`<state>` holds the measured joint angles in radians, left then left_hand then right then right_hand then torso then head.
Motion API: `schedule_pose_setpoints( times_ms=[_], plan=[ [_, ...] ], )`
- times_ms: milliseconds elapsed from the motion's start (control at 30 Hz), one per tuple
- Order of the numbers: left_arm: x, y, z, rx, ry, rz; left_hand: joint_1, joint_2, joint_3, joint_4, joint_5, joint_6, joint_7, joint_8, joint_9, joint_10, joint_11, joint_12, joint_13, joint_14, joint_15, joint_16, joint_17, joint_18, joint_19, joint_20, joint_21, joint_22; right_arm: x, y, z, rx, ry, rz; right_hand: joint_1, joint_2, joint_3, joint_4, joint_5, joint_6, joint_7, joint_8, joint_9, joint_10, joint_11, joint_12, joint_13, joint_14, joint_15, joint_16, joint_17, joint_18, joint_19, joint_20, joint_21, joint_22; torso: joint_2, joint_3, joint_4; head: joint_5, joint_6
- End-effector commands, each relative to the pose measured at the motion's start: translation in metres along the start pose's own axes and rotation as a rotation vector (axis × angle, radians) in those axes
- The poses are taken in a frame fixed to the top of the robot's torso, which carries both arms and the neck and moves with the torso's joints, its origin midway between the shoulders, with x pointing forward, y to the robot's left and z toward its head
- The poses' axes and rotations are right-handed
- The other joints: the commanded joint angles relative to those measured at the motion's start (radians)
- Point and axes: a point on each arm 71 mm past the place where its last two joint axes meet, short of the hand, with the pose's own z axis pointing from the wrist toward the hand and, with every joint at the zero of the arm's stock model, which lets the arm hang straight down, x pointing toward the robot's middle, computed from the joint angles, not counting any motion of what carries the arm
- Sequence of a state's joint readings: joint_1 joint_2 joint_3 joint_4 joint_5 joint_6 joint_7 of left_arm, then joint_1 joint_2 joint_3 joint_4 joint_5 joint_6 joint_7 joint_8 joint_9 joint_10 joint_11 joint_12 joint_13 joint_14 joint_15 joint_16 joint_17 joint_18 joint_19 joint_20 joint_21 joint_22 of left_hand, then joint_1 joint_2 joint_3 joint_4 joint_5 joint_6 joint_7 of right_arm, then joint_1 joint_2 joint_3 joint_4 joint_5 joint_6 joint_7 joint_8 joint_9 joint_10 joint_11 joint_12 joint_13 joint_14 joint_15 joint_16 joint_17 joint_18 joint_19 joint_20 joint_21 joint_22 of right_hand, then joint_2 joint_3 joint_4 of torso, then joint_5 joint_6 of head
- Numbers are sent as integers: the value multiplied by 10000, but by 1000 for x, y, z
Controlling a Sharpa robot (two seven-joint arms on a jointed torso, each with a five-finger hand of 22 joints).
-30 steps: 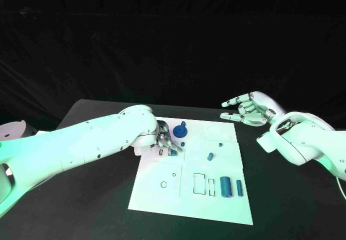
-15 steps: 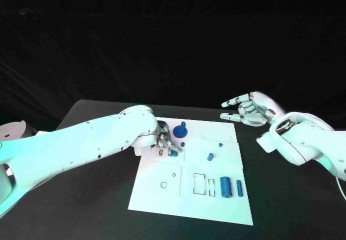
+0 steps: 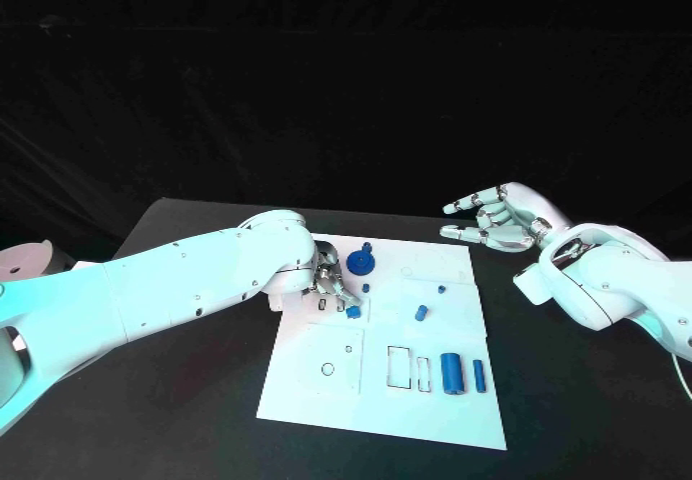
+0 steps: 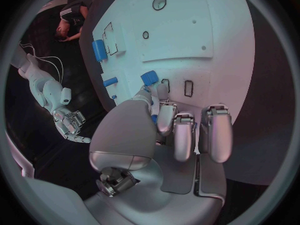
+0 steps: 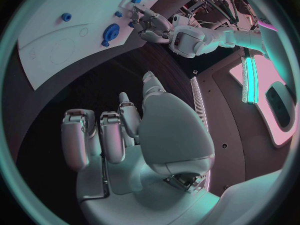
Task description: Assemble the parts on the task board
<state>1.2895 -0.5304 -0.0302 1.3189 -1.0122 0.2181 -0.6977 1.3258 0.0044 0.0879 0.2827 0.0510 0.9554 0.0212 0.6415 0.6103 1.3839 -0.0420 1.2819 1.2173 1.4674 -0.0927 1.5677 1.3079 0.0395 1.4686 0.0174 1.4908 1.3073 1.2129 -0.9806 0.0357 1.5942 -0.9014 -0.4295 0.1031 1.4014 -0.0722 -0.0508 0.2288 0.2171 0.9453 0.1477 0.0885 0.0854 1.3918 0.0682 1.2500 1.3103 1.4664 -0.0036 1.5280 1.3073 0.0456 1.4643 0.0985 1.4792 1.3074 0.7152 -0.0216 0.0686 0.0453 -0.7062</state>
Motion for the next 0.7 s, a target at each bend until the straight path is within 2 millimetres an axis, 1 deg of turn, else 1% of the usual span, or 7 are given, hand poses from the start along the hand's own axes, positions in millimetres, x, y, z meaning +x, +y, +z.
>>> schedule_pose_setpoints(
  times_ms=[33, 133, 200, 267, 500, 600, 700],
  plan=[
    [1, 0, 0, 18, 151, 96, 194, 6, 229, -10, -11, -62, -24, -64, 17, 44, -58, -77, -12, 1034, -82, 31, 2629, -57, 312, -65, 3, 1261, 1, 1, 0, -127, 90, -72, -29, 87, -51, -3, 36, 88, 16, 62, 11, 8, -66, -40, 82, 855, -100, -38, 1833, -32, 162, -79, -59, 712, 3, -6, 8, 1, -3],
    [1, 0, 0, 43, 102, 53, 206, -25, 301, -3, -11, -59, -22, -75, 23, 48, -57, -74, -4, 1034, -82, 31, 2629, -56, 311, -65, 1, 1259, 2, 1, 0, -134, 96, -69, -29, 87, -51, -3, 36, 88, 16, 62, 11, 8, -66, -40, 82, 855, -100, -38, 1833, -32, 162, -79, -59, 712, -2, -4, 10, 9, -18],
    [0, -1, 0, 88, 25, -11, 121, -150, 495, 54, -15, -19, -8, -99, 50, 69, -46, -60, 25, 1034, -74, 31, 2629, -65, 330, -63, 19, 1297, 2, 1, 0, -136, 98, -69, -29, 87, -51, -3, 36, 88, 16, 62, 11, 8, -66, -40, 82, 855, -100, -38, 1833, -32, 162, -79, -59, 712, -1, 0, 4, 18, -18],
    [0, -1, -1, 147, -59, -80, -34, -221, 547, 75, -16, 23, 0, -99, 71, 94, -45, -38, 52, 1034, -67, 31, 2629, -72, 344, -57, 33, 1324, 2, 1, 0, -135, 99, -70, -29, 87, -51, -3, 36, 88, 16, 62, 11, 8, -66, -40, 82, 855, -100, -38, 1833, -32, 162, -79, -59, 712, -1, 2, 5, 26, -13],
    [0, -2, -3, 383, -281, -350, -1348, -512, 451, 105, -21, 202, 27, -102, 166, 206, -9, 68, 182, 1034, -40, 31, 2629, -109, 430, -30, 124, 1487, 2, 1, 1, -111, 128, -82, -29, 87, -51, -3, 36, 88, 16, 62, 11, 8, -66, -40, 82, 855, -100, -38, 1833, -32, 162, -79, -59, 712, 0, 8, -5, 18, 24],
    [0, -2, -5, 442, -339, -410, -1580, -626, 394, 101, -21, 222, 22, -106, 202, 217, -13, 75, 195, 1034, -45, 31, 2629, -111, 435, -29, 130, 1500, 3, 0, 1, -116, 180, -156, -13, 95, -55, -23, 48, 93, 13, 64, 11, 9, -68, -41, 78, 856, -102, -37, 1837, -32, 163, -82, -60, 712, 2, 12, -12, 14, 39],
    [0, 1, -7, 500, -428, -539, -1691, -694, 356, 100, -22, 218, 24, -115, 222, 208, -12, 60, 183, 1034, -46, 31, 2629, -108, 429, -30, 123, 1490, 6, 1, 2, -173, 315, -335, 204, 169, -3, -207, 15, 145, -2, 86, 18, 6, -87, -52, 56, 856, -119, -43, 1831, -31, 161, -97, -67, 705, -5, 24, -15, 23, 56]
  ],
)
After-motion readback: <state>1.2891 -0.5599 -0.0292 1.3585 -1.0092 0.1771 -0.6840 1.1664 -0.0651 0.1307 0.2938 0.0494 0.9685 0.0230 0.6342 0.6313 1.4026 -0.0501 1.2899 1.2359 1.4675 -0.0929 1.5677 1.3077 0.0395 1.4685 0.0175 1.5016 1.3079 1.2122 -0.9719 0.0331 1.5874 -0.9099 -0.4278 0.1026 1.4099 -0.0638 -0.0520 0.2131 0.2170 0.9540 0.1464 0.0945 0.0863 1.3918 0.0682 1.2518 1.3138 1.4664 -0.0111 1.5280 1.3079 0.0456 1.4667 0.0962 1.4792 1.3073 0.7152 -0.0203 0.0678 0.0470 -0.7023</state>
